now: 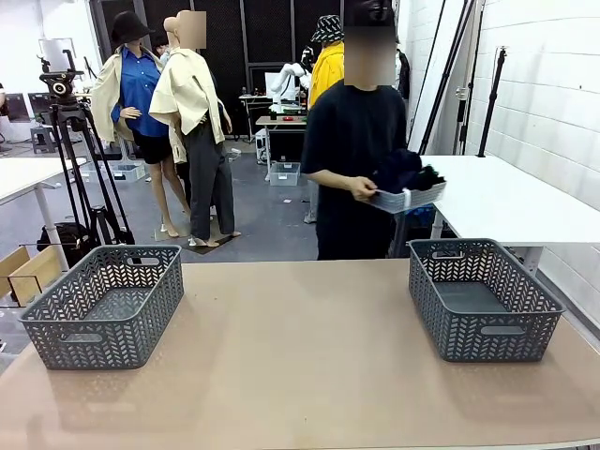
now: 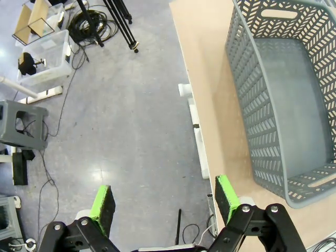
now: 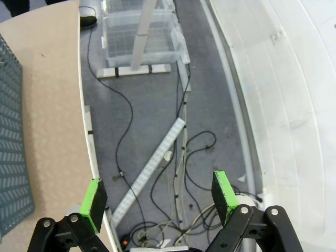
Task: Sort the tops and bottoms.
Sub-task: Lift clothes from the center of the table with your left hand.
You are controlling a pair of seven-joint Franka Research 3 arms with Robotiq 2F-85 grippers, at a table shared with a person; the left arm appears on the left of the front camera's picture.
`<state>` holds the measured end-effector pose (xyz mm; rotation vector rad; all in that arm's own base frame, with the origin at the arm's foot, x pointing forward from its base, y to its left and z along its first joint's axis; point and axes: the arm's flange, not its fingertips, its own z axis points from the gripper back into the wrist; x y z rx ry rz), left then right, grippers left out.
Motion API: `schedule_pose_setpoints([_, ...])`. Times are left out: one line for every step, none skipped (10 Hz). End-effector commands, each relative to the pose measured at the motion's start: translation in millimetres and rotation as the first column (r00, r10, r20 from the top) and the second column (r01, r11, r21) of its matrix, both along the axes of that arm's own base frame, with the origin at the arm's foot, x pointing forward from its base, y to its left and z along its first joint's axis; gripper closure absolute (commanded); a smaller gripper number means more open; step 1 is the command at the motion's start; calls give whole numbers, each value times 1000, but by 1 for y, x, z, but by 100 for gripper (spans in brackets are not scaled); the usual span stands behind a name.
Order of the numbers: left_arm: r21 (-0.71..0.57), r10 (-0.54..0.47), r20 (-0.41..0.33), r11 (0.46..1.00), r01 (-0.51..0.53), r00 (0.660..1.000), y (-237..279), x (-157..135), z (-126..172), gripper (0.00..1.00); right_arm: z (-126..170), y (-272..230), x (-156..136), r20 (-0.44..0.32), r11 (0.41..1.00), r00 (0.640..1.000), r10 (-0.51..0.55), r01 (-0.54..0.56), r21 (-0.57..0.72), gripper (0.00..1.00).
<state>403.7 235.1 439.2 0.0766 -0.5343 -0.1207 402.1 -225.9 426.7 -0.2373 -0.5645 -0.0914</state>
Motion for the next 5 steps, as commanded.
schedule_pose_setpoints([0,5,-1,1000,-5,1000,2,-1,-1,0,0,-2,1,-7,1000,1000,0,0,-3,0])
schedule_pose_setpoints([0,5,-1,1000,-5,1000,2,-1,-1,0,0,-2,1,-7,1000,1000,0,0,-3,0])
schedule_pose_setpoints([0,5,-1,1000,-5,1000,2,-1,-1,0,0,-2,1,-7,1000,1000,0,0,-3,0])
schedule_pose_setpoints([0,5,-1,1000,-5,1000,2,-1,-1,0,0,-2,1,-7,1000,1000,0,0,-3,0])
schedule_pose_setpoints([0,5,-1,1000,-5,1000,2,-1,-1,0,0,-2,1,-7,1000,1000,0,0,-3,0])
